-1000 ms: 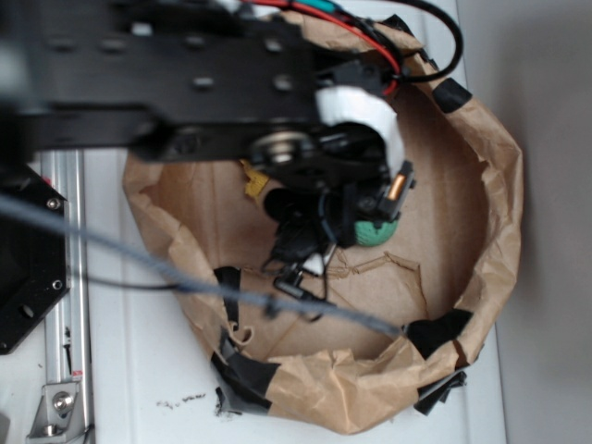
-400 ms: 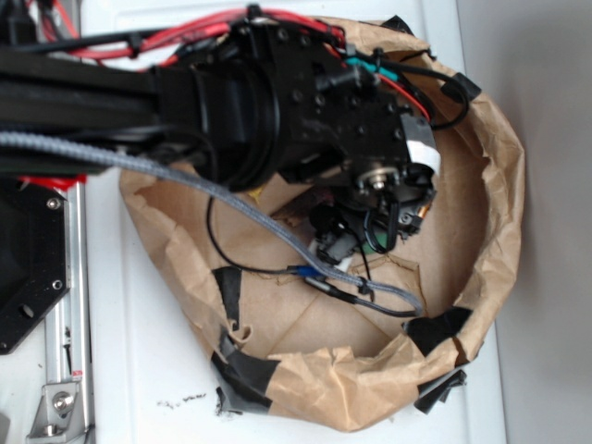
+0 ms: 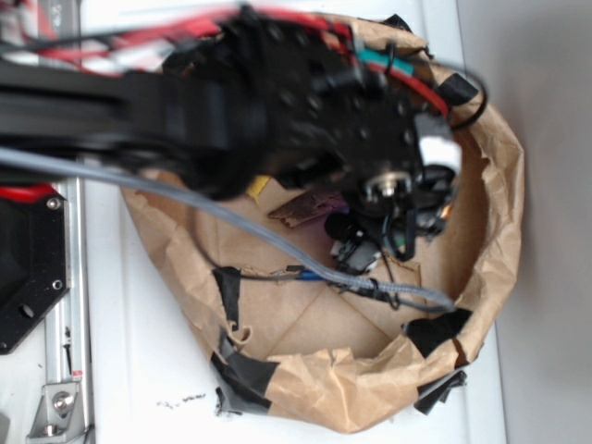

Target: Grab the green ball.

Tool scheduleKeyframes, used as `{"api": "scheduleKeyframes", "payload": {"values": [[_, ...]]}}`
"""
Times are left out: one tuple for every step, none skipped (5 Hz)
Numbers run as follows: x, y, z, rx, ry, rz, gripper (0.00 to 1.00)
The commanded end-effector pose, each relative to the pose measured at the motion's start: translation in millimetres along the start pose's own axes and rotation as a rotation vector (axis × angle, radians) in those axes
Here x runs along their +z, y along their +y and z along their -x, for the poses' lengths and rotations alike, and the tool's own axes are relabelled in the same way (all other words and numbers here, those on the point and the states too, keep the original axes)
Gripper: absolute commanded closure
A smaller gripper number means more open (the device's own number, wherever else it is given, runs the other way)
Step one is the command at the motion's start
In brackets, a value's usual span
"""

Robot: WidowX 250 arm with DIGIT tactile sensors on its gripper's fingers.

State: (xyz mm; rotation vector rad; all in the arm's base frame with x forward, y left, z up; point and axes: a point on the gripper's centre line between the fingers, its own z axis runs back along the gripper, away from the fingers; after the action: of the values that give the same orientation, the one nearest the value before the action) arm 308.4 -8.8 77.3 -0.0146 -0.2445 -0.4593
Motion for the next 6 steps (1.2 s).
{"api": "scheduleKeyframes", "payload": {"values": [[116, -23, -20, 0.088, 0.138, -0.214, 1.00], [156, -29, -14, 0.279, 0.113, -0.103, 1.00], [159, -40, -11, 0.408, 0.048, -0.232, 1.00], [154, -40, -10, 0.427, 0.067, -0.226, 1.00], [150, -40, -9, 0.430, 0.078, -0.227, 1.00], [147, -39, -8, 0.438, 0.090, -0.217, 1.00]]}}
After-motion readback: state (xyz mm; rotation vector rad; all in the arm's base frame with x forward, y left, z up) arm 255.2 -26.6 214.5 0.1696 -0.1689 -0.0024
